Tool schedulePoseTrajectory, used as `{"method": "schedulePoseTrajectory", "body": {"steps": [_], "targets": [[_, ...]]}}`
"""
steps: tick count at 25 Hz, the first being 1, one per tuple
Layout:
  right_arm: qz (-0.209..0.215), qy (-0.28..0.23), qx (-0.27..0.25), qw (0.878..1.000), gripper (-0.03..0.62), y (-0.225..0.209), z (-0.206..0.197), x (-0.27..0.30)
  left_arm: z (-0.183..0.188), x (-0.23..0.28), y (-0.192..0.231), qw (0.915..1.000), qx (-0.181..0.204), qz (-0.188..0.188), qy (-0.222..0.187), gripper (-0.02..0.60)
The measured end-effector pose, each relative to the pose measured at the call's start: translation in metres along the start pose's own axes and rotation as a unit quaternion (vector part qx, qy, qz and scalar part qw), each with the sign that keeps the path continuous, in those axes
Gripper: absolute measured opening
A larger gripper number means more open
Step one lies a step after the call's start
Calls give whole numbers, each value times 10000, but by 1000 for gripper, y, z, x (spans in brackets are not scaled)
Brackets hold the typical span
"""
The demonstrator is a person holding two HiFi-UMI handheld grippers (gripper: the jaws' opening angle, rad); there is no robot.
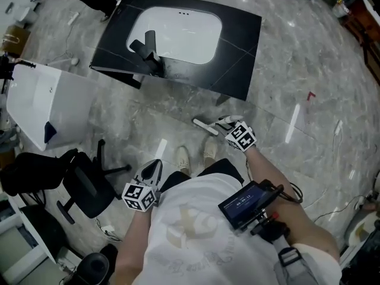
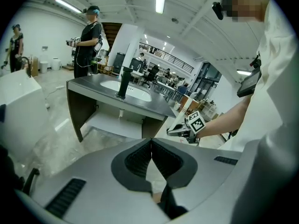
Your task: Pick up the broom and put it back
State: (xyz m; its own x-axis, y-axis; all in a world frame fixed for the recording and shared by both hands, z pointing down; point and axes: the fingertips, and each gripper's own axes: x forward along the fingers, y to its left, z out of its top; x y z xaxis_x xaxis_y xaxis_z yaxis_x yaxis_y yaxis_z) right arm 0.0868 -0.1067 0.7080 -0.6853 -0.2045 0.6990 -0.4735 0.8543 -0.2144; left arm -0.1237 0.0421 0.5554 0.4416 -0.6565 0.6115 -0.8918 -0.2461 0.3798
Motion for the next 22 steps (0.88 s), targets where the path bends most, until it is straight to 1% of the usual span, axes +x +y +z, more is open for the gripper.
{"method": "schedulePoseTrajectory", "body": {"steps": [5, 9, 13, 17, 22], "targets": [[171, 89, -16, 9998, 98, -4, -3, 19, -4, -6, -2, 9997, -150, 194, -41, 12], [377, 167, -11, 9991, 101, -7, -8, 30, -8, -11, 1, 9988, -255, 421, -76, 12], [564, 127, -62, 9983, 104, -12, -4, 37, -9, -15, 3, 9975, -355, 600, -113, 12], [587, 122, -86, 9982, 103, -26, 2, 42, -11, -15, -1, 9967, -397, 707, -87, 12], [520, 87, 115, 9985, 104, -46, 8, 46, -5, -15, -2, 9959, -342, 824, -119, 12]]}}
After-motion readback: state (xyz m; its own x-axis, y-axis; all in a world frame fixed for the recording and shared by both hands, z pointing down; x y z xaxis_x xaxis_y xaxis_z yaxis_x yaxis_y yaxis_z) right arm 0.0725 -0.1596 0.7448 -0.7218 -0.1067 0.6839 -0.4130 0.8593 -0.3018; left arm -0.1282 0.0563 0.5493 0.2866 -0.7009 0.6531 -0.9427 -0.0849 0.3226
